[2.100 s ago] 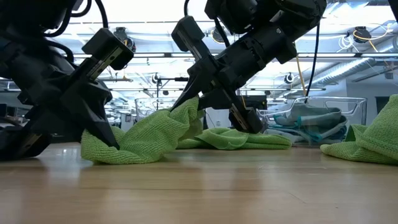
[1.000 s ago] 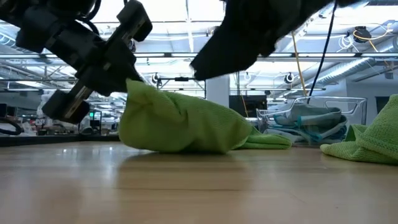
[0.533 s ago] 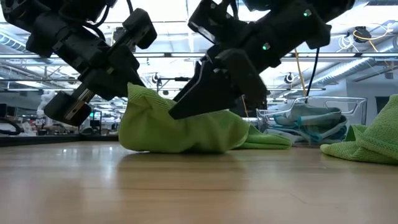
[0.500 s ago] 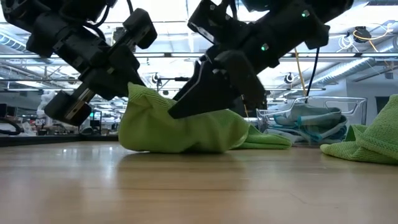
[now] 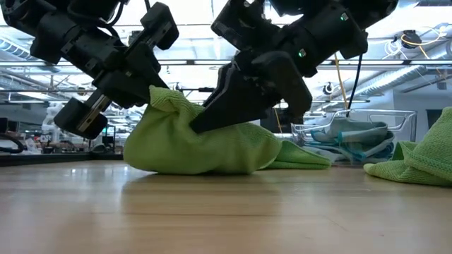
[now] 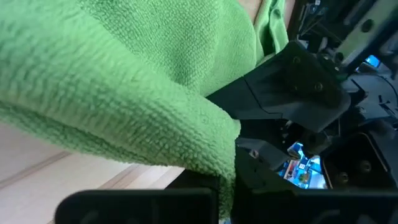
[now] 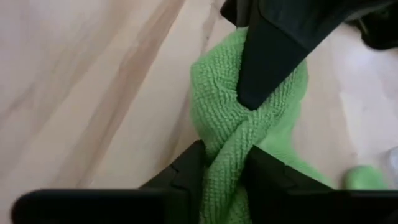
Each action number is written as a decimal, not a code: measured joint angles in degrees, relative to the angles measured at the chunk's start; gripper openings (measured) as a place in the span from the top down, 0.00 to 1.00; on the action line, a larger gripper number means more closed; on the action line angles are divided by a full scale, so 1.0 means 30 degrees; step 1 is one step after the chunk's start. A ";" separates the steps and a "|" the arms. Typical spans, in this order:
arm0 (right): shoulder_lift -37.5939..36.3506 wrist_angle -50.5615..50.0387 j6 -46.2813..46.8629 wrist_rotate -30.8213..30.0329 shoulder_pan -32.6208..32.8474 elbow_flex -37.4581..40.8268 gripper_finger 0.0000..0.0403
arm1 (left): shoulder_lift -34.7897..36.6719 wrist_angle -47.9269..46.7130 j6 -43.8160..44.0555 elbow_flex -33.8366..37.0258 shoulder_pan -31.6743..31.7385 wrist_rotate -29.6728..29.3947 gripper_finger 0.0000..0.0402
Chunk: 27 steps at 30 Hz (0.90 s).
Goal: Fold microfiber towels
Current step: Put the bottom left green microfiber towel into the left transparent bin
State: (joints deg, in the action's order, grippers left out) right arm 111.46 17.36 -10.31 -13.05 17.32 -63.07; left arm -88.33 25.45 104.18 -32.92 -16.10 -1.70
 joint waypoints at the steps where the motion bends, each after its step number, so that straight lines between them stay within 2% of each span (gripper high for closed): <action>1: 0.0000 -0.0003 0.0640 0.0205 -0.0006 0.0000 0.76 | 0.0000 0.0002 0.0000 -0.0002 0.0002 -0.0027 0.99; 5: 0.0197 0.0244 0.2150 0.0419 -0.0165 -0.0010 0.59 | 0.0000 0.0068 -0.0076 -0.0010 0.0002 -0.0102 0.99; 9: 0.0717 0.0756 0.1929 0.0334 -0.0217 -0.0015 0.42 | 0.0000 0.0361 -0.0141 -0.0010 0.0002 -0.0146 0.99; 12: 0.1165 0.0961 0.1798 0.0219 -0.0247 -0.0015 0.37 | 0.0000 0.0657 -0.0211 -0.0010 0.0002 -0.0302 0.99; 14: 0.1275 0.0994 0.2068 -0.0410 -0.0240 -0.0015 0.40 | 0.0000 0.0693 -0.0193 -0.0010 0.0008 -0.0304 0.99; 16: 0.1262 0.1360 0.2198 -0.0922 -0.0248 -0.0007 0.48 | 0.0000 0.0788 -0.0189 -0.0010 0.0017 -0.0304 0.98; 21: 0.1253 0.2157 0.2216 -0.1187 -0.0255 -0.0007 0.82 | 0.0007 0.1079 -0.0182 -0.0010 0.0010 -0.0318 0.99; 23: 0.1253 0.2102 0.2223 -0.1184 -0.0248 -0.0007 0.95 | 0.0007 0.1168 -0.0044 -0.0017 0.0025 -0.0457 0.96; 27: 0.1253 0.1869 0.3461 -0.1724 -0.0140 -0.0007 0.96 | 0.0018 0.1696 0.0069 -0.0024 0.0058 -0.0337 0.81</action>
State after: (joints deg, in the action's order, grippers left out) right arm 115.22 22.97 0.07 -18.22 16.90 -63.09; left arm -88.28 30.53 104.39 -32.99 -15.93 -2.71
